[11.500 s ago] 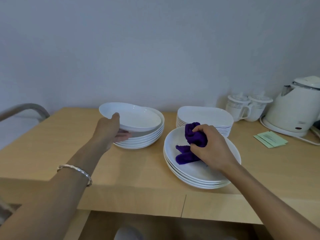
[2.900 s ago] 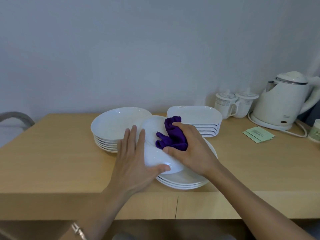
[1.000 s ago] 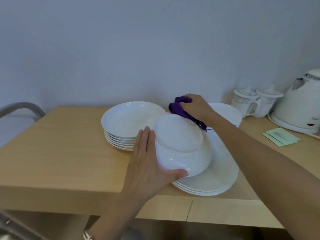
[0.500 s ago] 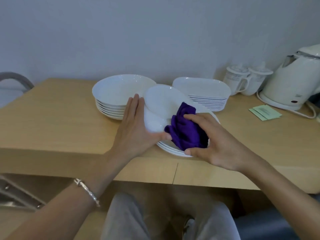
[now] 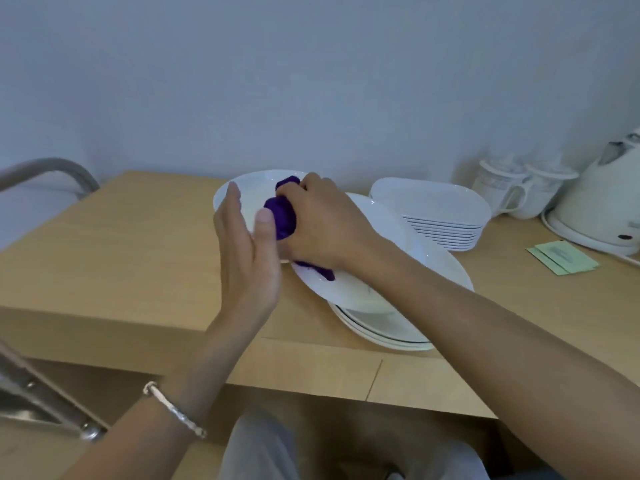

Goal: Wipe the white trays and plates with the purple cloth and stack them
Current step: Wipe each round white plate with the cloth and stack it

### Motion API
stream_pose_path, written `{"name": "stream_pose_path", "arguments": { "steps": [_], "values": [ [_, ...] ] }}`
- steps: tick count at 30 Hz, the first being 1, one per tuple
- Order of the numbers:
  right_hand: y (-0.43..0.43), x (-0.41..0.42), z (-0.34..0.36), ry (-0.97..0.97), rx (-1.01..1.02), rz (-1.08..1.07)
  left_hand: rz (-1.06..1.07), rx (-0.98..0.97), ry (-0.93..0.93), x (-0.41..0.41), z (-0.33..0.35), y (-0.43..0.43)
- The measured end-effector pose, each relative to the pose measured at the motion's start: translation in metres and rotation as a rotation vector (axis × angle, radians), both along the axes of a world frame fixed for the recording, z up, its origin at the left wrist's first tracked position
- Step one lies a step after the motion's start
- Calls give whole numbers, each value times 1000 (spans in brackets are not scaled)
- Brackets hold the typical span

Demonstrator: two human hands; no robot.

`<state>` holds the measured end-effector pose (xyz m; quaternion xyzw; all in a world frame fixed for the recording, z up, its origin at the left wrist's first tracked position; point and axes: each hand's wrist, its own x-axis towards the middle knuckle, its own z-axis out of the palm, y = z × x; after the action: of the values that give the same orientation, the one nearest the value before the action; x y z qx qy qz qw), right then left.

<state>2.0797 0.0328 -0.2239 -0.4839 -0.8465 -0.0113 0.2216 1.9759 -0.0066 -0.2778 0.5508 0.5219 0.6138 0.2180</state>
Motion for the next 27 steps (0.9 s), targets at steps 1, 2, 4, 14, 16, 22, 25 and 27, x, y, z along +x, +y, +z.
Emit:
{"name": "stream_pose_path", "arguments": {
  "steps": [1,2,4,14,16,22,25,27],
  "values": [
    [11,-2,4,2,-36,-7,24,62,101,1,-1,0],
    [21,-3,9,0,-61,-17,21,123,196,3,-3,1],
    [42,-1,17,11,-99,-45,-29,167,360,10,-6,4],
    [54,92,9,428,-223,-284,-154,-133,781,18,-9,19],
    [35,115,-1,456,-264,-313,-146,-124,797,19,-10,19],
    [-21,102,-15,424,-206,-91,-82,4,794,21,-20,23],
    [-8,66,-23,400,-156,57,-131,43,748,18,-24,27],
    [9,58,-23,397,-127,49,-151,64,743,17,-24,29]
  ]
}}
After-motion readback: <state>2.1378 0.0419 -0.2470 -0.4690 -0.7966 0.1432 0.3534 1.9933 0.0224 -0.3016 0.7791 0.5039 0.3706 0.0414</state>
